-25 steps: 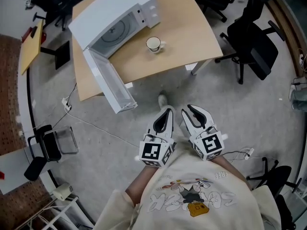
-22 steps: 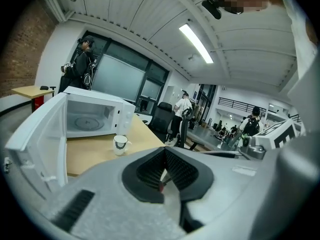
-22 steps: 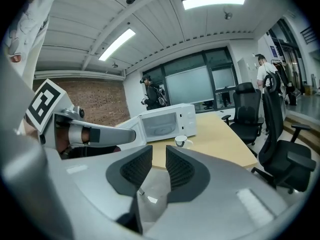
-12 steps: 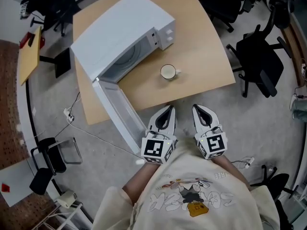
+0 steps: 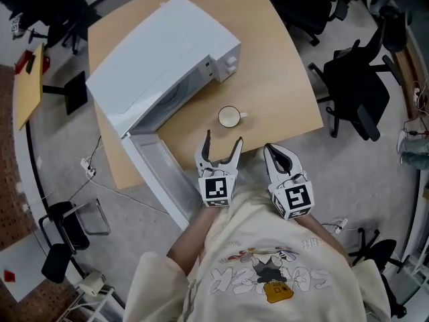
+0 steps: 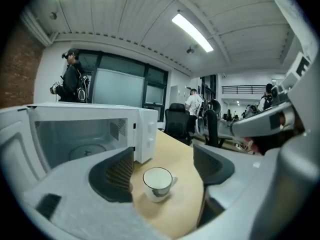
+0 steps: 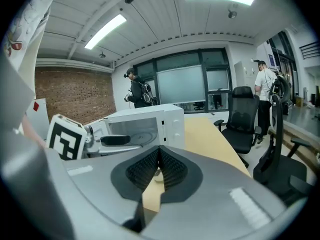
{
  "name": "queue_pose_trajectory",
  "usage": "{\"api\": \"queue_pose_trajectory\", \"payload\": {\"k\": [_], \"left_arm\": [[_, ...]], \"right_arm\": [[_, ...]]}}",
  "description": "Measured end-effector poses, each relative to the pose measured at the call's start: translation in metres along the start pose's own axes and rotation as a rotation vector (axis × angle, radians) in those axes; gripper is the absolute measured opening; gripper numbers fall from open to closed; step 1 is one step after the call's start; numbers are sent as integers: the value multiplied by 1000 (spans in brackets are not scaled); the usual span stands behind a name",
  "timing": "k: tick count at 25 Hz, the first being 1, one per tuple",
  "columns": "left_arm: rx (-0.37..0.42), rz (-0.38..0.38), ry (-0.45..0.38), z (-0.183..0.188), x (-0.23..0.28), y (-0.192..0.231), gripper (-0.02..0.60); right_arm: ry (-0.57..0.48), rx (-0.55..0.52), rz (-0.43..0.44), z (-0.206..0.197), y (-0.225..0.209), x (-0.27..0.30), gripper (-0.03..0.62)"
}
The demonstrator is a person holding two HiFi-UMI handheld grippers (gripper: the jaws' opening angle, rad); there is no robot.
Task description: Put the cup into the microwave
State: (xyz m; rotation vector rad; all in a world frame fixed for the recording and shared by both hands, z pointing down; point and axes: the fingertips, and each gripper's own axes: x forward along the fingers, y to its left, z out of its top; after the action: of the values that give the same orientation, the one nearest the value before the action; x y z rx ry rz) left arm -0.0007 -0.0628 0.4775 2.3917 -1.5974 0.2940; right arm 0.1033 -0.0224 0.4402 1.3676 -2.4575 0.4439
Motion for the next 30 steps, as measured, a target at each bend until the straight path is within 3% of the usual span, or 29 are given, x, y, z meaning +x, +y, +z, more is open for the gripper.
{"api": "queue_pose_trajectory", "payload": {"k": [3, 5, 10, 17, 23, 30], "left_arm": [[56, 34, -32, -20, 24, 4, 401], [75, 37, -5, -39, 44, 4, 448], [83, 35, 90, -87, 76, 9, 482], [79, 38, 89, -110, 103, 23, 482], [141, -35, 92, -117, 118, 20, 472], [155, -61, 116, -120, 120, 16, 393]], "right_arm": [[14, -9, -10, 0, -9, 3, 8], [20, -10, -13, -2, -13, 5, 8], [37, -9, -36, -2, -21, 4, 8], [86, -28, -56, -11, -24, -3, 8], [83, -44, -73, -10, -24, -6, 8], [112, -38, -88, -13, -22, -7, 8]]}}
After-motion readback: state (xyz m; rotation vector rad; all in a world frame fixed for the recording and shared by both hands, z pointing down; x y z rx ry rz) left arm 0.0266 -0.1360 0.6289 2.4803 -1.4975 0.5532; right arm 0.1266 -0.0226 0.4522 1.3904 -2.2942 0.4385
